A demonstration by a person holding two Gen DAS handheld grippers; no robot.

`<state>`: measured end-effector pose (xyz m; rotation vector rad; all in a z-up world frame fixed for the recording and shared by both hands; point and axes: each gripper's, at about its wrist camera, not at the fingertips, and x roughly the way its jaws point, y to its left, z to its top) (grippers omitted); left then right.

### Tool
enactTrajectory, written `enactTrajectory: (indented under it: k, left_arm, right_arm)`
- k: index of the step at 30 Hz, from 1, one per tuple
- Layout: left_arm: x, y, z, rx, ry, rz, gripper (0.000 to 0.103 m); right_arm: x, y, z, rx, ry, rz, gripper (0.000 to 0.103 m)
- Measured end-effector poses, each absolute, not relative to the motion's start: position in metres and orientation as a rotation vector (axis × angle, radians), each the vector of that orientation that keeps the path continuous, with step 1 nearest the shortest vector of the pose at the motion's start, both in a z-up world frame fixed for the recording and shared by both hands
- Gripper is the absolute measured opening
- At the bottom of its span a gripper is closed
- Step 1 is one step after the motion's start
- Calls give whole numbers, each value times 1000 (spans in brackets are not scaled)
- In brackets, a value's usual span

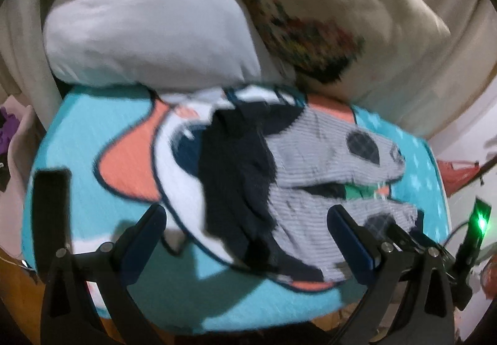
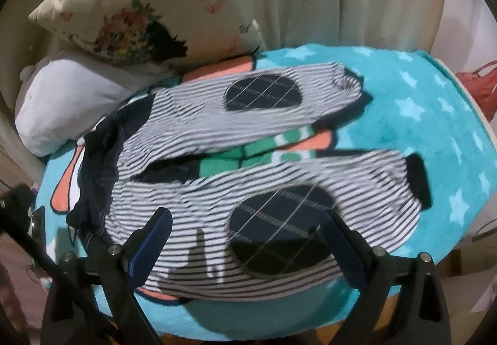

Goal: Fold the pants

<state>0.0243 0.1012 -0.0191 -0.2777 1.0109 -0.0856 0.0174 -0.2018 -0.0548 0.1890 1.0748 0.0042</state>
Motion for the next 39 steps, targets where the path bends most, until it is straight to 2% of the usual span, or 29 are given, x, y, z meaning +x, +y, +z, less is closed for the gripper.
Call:
enactTrajectory:
  k: [4,8,12,22,25,30,35,36,37,38,39]
  left_arm:
    - [45,109,-6,-199,975,-81,102]
    - [72,100,-2,-171,986,-123,94]
    - [103,82,-7,-119,999,-145,94]
    - [194,33,-65,-7,1113,-252,94]
    - [211,27,-82,10,1156,-291,90]
    - [228,19,-107,59,1216,-345,87]
    - [232,13,-126,110,1267,-369,83]
    - [232,13,-125,126,1268,-366,73]
    - [231,12,-124,141,1266,-362,64]
    - [230,11,-121,147,1263,-364,34]
    - [231,14,-119,126,1276,-378,4]
  right_arm:
    - [35,-230,-44,185,1068,-7,99]
    - [64,-264,-35,198,1052,-1,99]
    - [107,-290,-39,148,1041,20,99]
    - [212,-307,-80,-27,1104,209,99]
    - [235,-304,-98,-66,1140,292,99]
    - [258,-297,-127,-119,1205,411,90]
    - [258,-294,-139,-161,1218,470,89]
    - [257,-294,-138,-167,1215,474,84]
    - [255,-294,-138,-175,1207,479,72]
    - [253,-293,-136,-178,1200,488,61]
    - [251,-294,-133,-154,1202,514,26]
